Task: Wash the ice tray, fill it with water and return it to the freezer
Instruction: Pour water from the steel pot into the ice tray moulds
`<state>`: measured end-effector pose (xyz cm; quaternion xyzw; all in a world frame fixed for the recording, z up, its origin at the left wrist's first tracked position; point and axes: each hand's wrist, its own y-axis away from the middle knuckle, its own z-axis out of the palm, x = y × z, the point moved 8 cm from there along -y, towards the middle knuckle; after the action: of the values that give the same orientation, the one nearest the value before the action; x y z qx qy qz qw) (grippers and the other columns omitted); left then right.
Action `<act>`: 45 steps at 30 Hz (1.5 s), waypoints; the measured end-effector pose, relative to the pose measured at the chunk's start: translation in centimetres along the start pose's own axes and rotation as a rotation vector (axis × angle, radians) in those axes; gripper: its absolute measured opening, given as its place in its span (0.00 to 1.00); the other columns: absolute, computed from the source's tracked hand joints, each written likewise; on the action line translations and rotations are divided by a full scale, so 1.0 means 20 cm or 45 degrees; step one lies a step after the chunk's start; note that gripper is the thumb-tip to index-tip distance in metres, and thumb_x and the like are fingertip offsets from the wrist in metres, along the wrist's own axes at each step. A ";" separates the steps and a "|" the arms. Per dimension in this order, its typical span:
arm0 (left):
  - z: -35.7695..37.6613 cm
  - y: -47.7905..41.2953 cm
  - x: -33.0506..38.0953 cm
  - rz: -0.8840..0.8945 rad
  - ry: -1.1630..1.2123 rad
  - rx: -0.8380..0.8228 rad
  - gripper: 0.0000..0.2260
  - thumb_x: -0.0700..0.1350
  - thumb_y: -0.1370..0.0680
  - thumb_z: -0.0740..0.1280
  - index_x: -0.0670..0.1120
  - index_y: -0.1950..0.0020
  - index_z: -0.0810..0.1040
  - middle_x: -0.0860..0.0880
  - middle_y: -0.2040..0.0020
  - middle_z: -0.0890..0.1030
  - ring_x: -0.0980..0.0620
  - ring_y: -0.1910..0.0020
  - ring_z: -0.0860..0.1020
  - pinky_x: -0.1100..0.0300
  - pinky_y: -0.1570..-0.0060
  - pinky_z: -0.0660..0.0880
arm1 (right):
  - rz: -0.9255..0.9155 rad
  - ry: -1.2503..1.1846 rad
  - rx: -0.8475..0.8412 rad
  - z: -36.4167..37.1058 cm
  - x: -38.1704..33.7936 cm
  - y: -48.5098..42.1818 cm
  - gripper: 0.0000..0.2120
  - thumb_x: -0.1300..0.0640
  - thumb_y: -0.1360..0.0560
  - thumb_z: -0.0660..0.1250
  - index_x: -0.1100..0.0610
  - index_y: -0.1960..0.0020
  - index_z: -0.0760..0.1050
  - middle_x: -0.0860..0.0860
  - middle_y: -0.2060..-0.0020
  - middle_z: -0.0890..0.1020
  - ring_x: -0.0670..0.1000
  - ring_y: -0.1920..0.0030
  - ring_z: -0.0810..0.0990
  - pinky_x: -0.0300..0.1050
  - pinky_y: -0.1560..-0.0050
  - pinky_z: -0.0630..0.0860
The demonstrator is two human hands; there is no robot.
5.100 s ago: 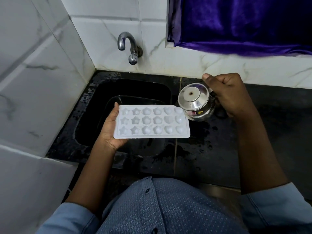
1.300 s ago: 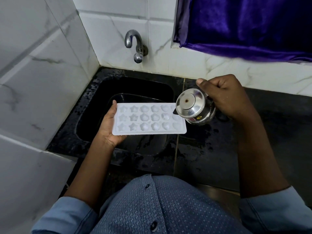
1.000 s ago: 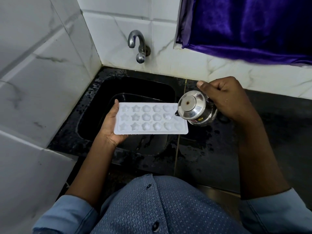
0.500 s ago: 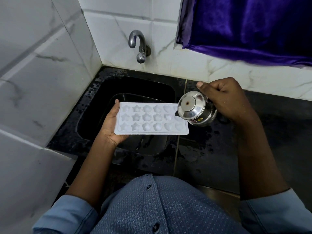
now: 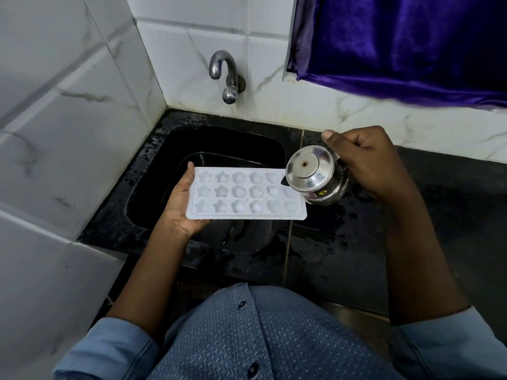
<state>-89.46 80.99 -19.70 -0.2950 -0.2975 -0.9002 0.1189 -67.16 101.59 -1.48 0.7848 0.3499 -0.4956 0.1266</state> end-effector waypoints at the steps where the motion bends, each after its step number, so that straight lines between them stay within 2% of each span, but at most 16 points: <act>1: 0.00 0.00 0.00 -0.001 0.003 -0.002 0.33 0.69 0.18 0.59 0.43 0.30 0.82 0.38 0.31 0.81 0.38 0.36 0.83 0.40 0.44 0.83 | 0.007 -0.028 0.009 0.00 0.00 0.00 0.30 0.47 0.17 0.69 0.61 0.71 0.64 0.49 0.78 0.63 0.47 0.76 0.61 0.40 0.70 0.63; 5: 0.00 0.00 -0.01 -0.007 -0.005 -0.011 0.35 0.69 0.18 0.61 0.43 0.25 0.77 0.38 0.29 0.80 0.37 0.32 0.81 0.39 0.40 0.81 | -0.003 -0.095 0.009 0.04 -0.03 0.00 0.29 0.49 0.17 0.69 0.58 0.72 0.63 0.46 0.80 0.63 0.45 0.78 0.60 0.34 0.74 0.62; 8: 0.01 0.00 -0.02 -0.029 -0.021 -0.035 0.37 0.70 0.19 0.62 0.43 0.23 0.75 0.38 0.27 0.78 0.37 0.28 0.78 0.37 0.35 0.78 | -0.035 -0.088 -0.020 0.07 -0.05 -0.01 0.30 0.48 0.17 0.69 0.62 0.71 0.65 0.49 0.78 0.64 0.48 0.75 0.61 0.39 0.70 0.64; 11: 0.01 0.00 -0.03 -0.036 -0.015 -0.047 0.36 0.70 0.19 0.62 0.42 0.23 0.75 0.38 0.28 0.79 0.37 0.29 0.79 0.38 0.36 0.79 | -0.073 -0.033 -0.056 0.11 -0.05 -0.01 0.30 0.46 0.18 0.70 0.62 0.71 0.65 0.50 0.77 0.64 0.48 0.74 0.62 0.44 0.67 0.64; 14: 0.01 0.01 -0.02 -0.025 -0.021 -0.034 0.34 0.69 0.18 0.61 0.43 0.26 0.78 0.38 0.29 0.80 0.38 0.33 0.81 0.40 0.38 0.79 | -0.112 0.070 -0.084 0.13 -0.07 -0.02 0.31 0.44 0.18 0.70 0.66 0.69 0.68 0.57 0.76 0.65 0.50 0.73 0.64 0.45 0.67 0.65; 19: 0.01 0.02 -0.01 -0.026 -0.002 0.020 0.31 0.69 0.18 0.61 0.43 0.38 0.87 0.39 0.32 0.82 0.39 0.37 0.84 0.41 0.42 0.82 | -0.140 0.152 -0.084 0.14 -0.09 -0.01 0.31 0.45 0.18 0.69 0.64 0.70 0.65 0.51 0.77 0.64 0.48 0.74 0.62 0.42 0.70 0.64; 25: 0.02 0.05 -0.01 -0.012 -0.034 0.074 0.31 0.68 0.17 0.59 0.44 0.44 0.90 0.40 0.35 0.84 0.40 0.40 0.85 0.43 0.45 0.83 | -0.150 0.158 -0.080 0.14 -0.09 -0.01 0.32 0.44 0.18 0.69 0.66 0.69 0.66 0.52 0.76 0.64 0.49 0.74 0.63 0.43 0.69 0.64; 31: 0.02 0.06 0.00 0.008 -0.021 0.067 0.31 0.68 0.17 0.60 0.44 0.44 0.90 0.39 0.35 0.84 0.40 0.40 0.86 0.43 0.48 0.85 | -0.145 0.150 -0.066 0.14 -0.09 0.00 0.32 0.45 0.18 0.70 0.66 0.69 0.66 0.51 0.77 0.64 0.48 0.75 0.62 0.40 0.71 0.64; 37: 0.00 0.06 -0.01 0.003 -0.011 0.047 0.31 0.68 0.17 0.60 0.43 0.39 0.88 0.38 0.32 0.82 0.38 0.37 0.84 0.40 0.45 0.83 | -0.158 0.157 -0.073 0.15 -0.10 0.01 0.32 0.45 0.18 0.70 0.66 0.70 0.65 0.52 0.77 0.64 0.48 0.75 0.62 0.40 0.70 0.64; 45: -0.01 0.07 -0.02 -0.005 -0.038 0.062 0.31 0.68 0.17 0.59 0.44 0.42 0.89 0.39 0.34 0.83 0.39 0.39 0.85 0.40 0.42 0.81 | -0.159 0.155 -0.073 0.15 -0.09 0.01 0.32 0.44 0.18 0.69 0.67 0.69 0.66 0.51 0.77 0.64 0.49 0.74 0.63 0.43 0.69 0.65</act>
<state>-88.65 79.81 -19.37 -0.3049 -0.3217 -0.8884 0.1199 -69.52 99.01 -1.38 0.7860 0.4193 -0.4439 0.0964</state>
